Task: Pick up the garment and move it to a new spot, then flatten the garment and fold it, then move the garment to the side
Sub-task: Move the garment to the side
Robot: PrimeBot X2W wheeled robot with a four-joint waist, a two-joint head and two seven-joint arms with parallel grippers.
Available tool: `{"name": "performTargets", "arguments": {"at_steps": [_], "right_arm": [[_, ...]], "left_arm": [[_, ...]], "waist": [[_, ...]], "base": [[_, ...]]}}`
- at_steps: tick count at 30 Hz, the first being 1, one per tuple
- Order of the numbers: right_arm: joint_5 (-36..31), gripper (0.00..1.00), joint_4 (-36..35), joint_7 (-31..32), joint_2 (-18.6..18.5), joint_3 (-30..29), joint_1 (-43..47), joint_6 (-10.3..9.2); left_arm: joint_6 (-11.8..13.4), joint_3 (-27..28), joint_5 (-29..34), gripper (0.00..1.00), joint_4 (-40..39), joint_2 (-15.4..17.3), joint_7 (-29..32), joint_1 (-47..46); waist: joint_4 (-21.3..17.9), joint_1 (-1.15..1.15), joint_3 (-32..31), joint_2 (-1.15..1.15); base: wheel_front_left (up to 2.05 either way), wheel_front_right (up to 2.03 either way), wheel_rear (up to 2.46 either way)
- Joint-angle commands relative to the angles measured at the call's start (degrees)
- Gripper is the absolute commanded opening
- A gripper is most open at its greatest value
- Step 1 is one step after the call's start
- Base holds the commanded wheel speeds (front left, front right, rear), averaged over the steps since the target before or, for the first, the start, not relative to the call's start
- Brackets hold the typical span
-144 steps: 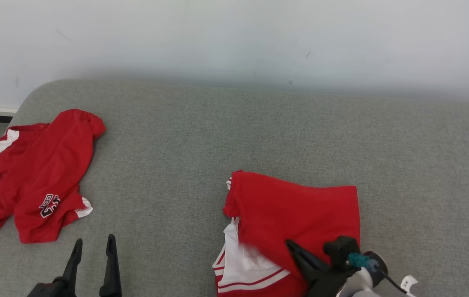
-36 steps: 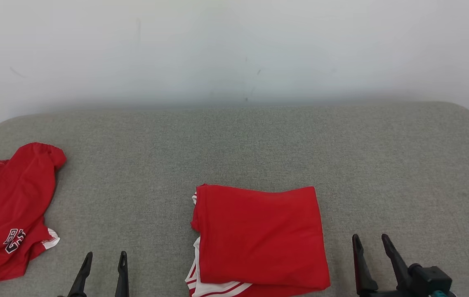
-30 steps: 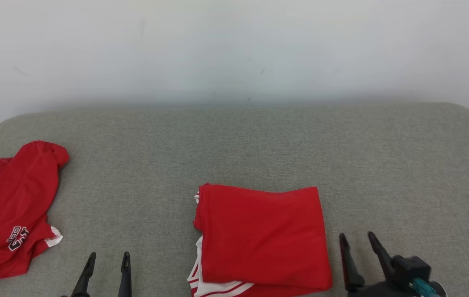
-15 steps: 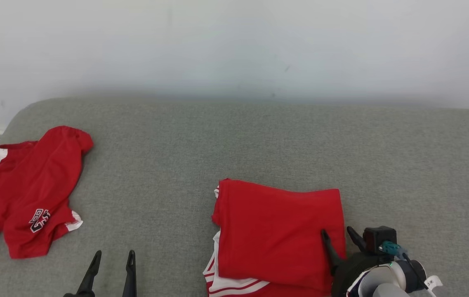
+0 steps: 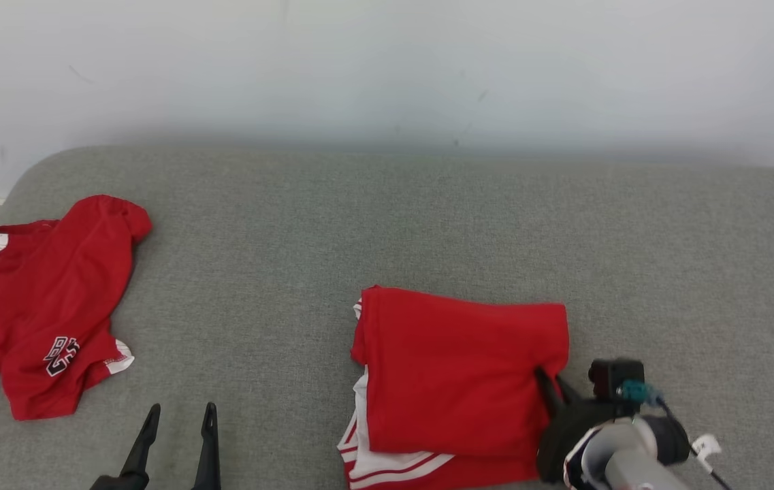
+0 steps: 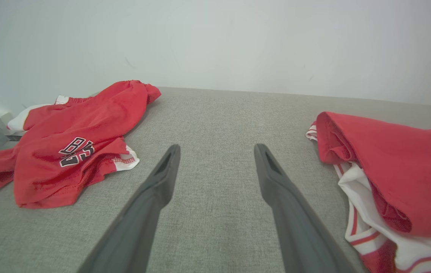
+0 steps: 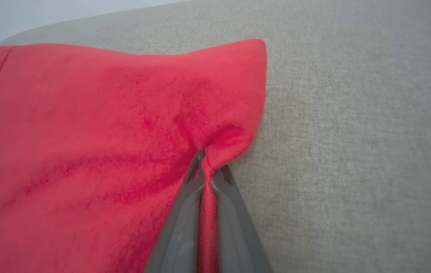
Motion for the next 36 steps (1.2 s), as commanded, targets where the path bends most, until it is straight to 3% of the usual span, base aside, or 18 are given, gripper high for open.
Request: {"name": "performTargets", "arguments": {"at_steps": [1, 8, 18, 27, 36], "right_arm": [[0.72, 0.00, -0.06, -0.57, -1.19, 0.46, -1.88, -0.12], [2.67, 0.00, 0.27, -0.14, -6.40, 1.50, -10.57, -0.12], [0.19, 0.00, 2.73, 1.81, -18.11, 2.92, -24.82, -0.11], [-3.11, 0.00, 2.25, 4.80, -28.02, 6.84, -33.80, -0.11], [-3.41, 0.00, -0.30, 8.31, -35.42, 9.42, -37.68, -0.12]], "left_arm": [[0.10, 0.08, -0.26, 1.00, -0.18, -0.13, -0.12, -0.86], [0.11, -1.30, -1.33, 1.00, -1.37, -0.10, -0.12, -3.33], [0.10, -3.57, -2.11, 1.00, -5.24, 1.05, -0.12, -9.58], [0.11, -5.20, -2.42, 1.00, -9.75, 3.00, -0.12, -13.75], [0.11, -5.58, -2.47, 1.00, -12.63, 4.14, -0.12, -15.74]], "waist": [[-0.44, 0.00, 0.60, 0.00], [-0.86, 0.00, 4.65, 0.00], [0.00, 0.00, 15.08, 0.00], [-2.95, 0.00, 21.77, 0.00], [-5.13, 0.00, 25.20, 0.00]], "base": [[0.00, 0.00, 0.00], [0.00, 0.00, 0.00], [0.00, 0.00, 0.00], [0.00, 0.00, 0.00], [0.00, 0.00, 0.00]]}}
